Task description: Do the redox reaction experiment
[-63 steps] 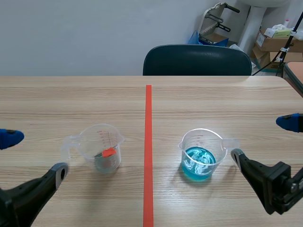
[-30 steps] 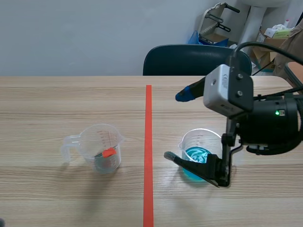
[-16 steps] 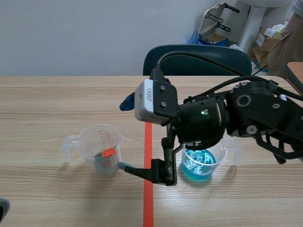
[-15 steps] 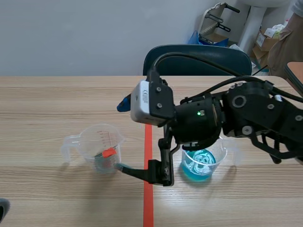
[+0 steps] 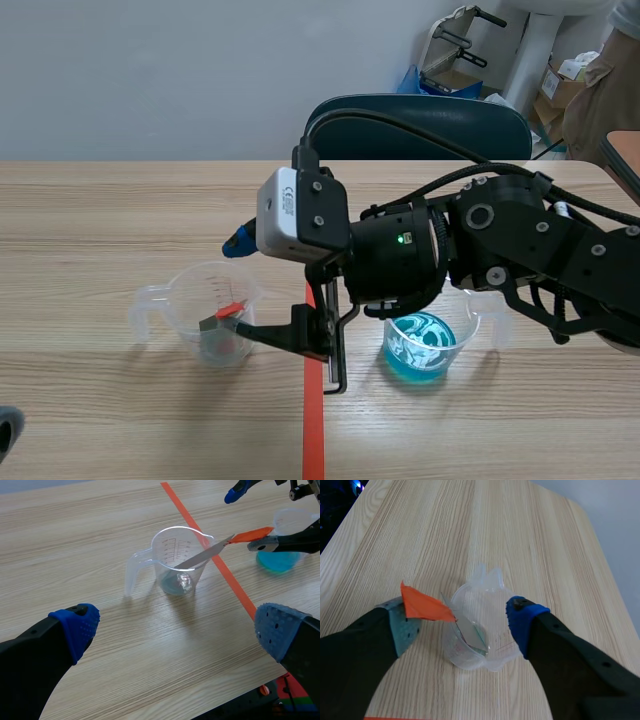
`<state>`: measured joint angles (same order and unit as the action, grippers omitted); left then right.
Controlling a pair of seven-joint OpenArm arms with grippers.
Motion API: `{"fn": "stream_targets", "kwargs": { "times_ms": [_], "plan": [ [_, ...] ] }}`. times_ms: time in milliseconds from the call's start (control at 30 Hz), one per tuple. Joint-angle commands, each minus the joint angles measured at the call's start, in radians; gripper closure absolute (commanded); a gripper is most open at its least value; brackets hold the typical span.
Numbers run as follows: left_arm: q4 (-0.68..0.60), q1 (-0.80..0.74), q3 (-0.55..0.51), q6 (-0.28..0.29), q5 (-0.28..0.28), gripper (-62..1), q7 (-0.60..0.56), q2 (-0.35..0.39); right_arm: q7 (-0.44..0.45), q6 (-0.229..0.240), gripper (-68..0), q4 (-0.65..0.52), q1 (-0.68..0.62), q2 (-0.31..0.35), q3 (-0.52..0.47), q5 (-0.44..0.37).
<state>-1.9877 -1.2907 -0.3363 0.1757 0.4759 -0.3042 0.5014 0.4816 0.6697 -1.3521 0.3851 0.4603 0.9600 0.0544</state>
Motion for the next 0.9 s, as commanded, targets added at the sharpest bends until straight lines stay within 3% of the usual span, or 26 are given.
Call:
{"fn": "stream_targets", "kwargs": {
  "times_ms": [0, 300, 600, 867],
  "plan": [
    [-0.017, -0.003, -0.001, 0.002, 0.003, -62.3, -0.013, -0.002, 0.012, -0.003, -29.8, -0.021, 0.025, 0.008, -0.005, -0.012],
    [-0.017, -0.003, -0.001, 0.002, 0.003, -62.3, -0.013, -0.002, 0.023, -0.007, -0.7, -0.021, 0.026, 0.011, -0.005, -0.012],
    [-0.017, -0.003, -0.001, 0.002, 0.003, -62.3, -0.013, -0.003, 0.022, -0.010, -0.8, -0.021, 0.057, 0.005, -0.006, -0.071],
    [-0.017, -0.003, -0.001, 0.002, 0.003, -62.3, -0.013, -0.002, -0.108, 0.063, -0.8, -0.026, 0.132, -0.021, -0.006, -0.205]
  ]
}}
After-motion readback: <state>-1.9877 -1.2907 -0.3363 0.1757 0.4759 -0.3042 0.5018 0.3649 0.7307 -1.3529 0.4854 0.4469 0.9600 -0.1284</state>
